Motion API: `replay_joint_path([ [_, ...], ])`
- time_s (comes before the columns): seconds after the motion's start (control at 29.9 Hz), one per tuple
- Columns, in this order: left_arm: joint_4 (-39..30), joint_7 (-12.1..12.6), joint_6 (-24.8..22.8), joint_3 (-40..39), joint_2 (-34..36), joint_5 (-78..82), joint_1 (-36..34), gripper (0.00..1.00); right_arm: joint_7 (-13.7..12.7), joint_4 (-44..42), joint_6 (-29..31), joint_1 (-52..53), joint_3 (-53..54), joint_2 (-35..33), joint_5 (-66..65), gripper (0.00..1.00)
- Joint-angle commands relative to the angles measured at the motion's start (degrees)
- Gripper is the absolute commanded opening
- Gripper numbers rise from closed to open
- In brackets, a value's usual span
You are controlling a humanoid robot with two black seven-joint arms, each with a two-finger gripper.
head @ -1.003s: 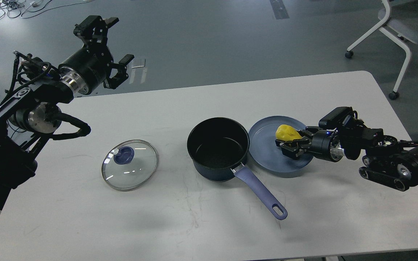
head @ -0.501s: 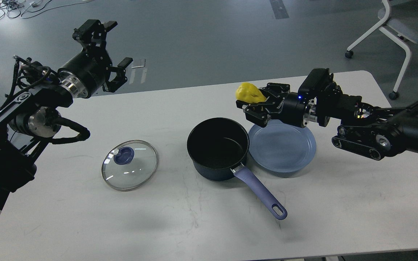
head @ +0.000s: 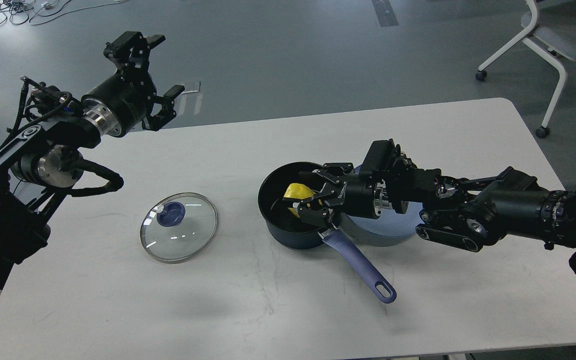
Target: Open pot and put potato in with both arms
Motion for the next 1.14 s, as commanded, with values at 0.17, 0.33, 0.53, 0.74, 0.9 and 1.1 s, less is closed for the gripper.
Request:
replay_joint_path([
  [0.17, 0.1, -0.6, 0.1, -0.1, -1.1, -0.5, 0.1, 0.98, 0.0, 1.0, 0.4, 1.6, 11.6, -0.1, 15.3, 1.00],
  [0.33, 0.5, -0.9, -0.1, -1.1, -1.8, -1.7, 1.1, 0.98, -2.1, 5.1, 11.6, 4.2, 19.0, -1.1, 46.4, 1.00],
  [0.53, 0.5, -0.3, -0.3, -4.8, -2.6, -7.7, 5.0, 0.98, -12.4, 7.8, 29.7, 1.7, 32.3, -7.6, 75.7, 1.00],
  [0.74, 0.5, -0.2, -3.1, -7.7, -2.6, -7.7, 9.7, 0.98, -16.5, 7.3, 38.8, -3.5, 39.9, -11.5, 84.1, 1.00],
  [0.9, 0.5, -0.3, -3.6, -8.0, -2.8, -7.7, 11.2, 0.98, -19.3, 7.3, 41.5, -5.4, 40.8, -12.5, 85.6, 1.00],
  [1.1, 0.5, -0.9, -3.5, -8.3, -3.9, -7.6, 13.2, 0.98, -18.7, 6.2, 34.8, -4.5, 40.4, -11.3, 85.1, 1.00],
])
